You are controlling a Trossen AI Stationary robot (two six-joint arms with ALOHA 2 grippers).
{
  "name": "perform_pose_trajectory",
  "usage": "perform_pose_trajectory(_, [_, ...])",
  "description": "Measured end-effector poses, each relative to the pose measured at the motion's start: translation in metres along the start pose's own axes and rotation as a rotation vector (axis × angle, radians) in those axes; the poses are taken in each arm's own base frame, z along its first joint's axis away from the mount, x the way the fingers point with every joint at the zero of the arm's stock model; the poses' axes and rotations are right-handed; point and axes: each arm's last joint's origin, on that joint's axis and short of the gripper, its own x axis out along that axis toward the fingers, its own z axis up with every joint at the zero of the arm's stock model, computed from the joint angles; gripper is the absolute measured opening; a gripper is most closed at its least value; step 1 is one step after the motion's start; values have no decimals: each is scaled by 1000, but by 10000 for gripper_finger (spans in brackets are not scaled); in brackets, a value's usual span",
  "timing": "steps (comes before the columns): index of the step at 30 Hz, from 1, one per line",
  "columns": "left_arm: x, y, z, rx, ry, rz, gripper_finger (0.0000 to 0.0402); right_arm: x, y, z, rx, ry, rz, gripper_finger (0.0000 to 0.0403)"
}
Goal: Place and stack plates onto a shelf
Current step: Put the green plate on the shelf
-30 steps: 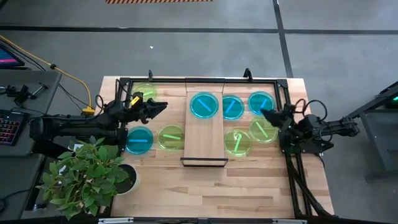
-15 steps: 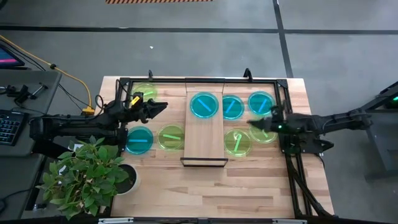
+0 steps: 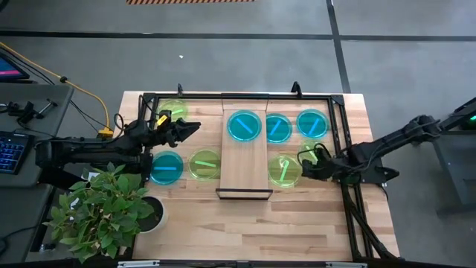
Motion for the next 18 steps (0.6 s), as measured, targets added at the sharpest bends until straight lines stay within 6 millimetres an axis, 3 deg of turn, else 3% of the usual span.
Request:
perform_pose_trajectory(3, [0, 1, 0, -1, 5, 6, 165, 7, -2, 1, 50, -81, -38, 154])
perform_pose_trajectory(18, [0, 2, -2, -4, 21, 25, 165, 39, 0, -5, 100, -159, -146, 154])
